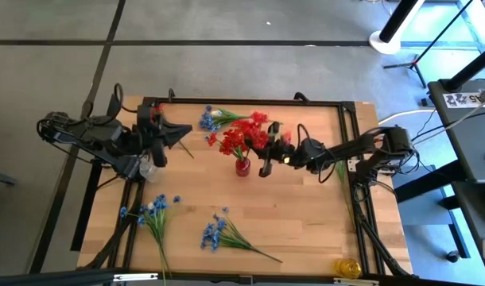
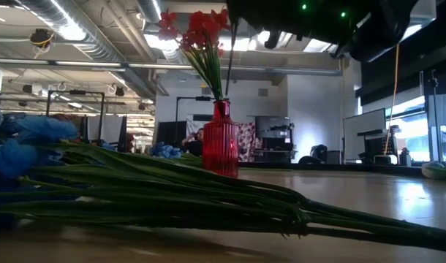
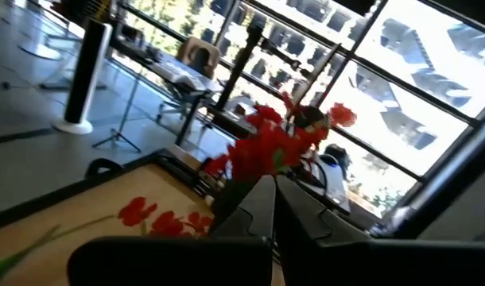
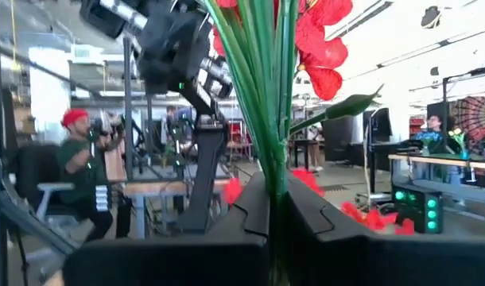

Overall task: Sort flowers into vase by color
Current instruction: Put the right red flowers into the red vase

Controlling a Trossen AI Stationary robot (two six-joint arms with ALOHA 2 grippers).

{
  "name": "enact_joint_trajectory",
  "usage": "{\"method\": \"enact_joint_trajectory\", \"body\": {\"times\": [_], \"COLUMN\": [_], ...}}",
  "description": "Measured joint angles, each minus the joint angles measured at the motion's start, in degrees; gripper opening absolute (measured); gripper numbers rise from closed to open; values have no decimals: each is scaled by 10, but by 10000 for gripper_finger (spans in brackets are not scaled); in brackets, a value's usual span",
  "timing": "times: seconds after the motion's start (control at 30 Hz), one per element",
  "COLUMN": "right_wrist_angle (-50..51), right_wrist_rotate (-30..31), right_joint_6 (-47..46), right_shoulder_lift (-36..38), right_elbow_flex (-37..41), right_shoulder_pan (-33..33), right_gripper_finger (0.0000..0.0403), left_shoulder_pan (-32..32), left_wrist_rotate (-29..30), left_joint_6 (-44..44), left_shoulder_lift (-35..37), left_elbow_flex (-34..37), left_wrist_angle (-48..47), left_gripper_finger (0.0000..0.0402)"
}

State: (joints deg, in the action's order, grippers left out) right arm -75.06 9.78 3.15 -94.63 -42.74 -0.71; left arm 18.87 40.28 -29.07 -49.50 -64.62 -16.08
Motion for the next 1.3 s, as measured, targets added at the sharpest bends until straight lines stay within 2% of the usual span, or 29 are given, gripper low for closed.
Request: {"method": "enact_joint_trajectory", "body": {"times": [0.13, 0.4, 0.53, 0.9, 1.0, 1.13, 1.3], "right_wrist_angle": [-20, -12, 3, 101, 117, 146, 267], "right_wrist_rotate": [0, 5, 1, 6, 6, 7, 6], "right_joint_6": [12, 18, 16, 1, -6, -29, -50], "right_shoulder_lift": [-8, -18, -21, -21, -21, -7, 54], "right_elbow_flex": [-1, -1, -1, -1, -1, -6, -22], "right_shoulder_pan": [7, 23, 23, 22, 22, 16, 13], "right_gripper_finger": [8, 12, 13, 16, 44, 114, 192], "left_shoulder_pan": [-3, -30, -45, -77, -78, -78, -78], "left_wrist_rotate": [25, 28, 44, 27, 23, 24, 25], "left_joint_6": [16, 17, 0, -284, -334, -403, -453], "left_shoulder_lift": [0, 0, 0, 0, 0, 0, 0], "left_elbow_flex": [0, 0, 0, 0, 0, 0, 28], "left_wrist_angle": [-2, -20, -64, -383, -448, -517, -528], "left_gripper_finger": [0, 0, 0, 7, 31, 69, 98]}}
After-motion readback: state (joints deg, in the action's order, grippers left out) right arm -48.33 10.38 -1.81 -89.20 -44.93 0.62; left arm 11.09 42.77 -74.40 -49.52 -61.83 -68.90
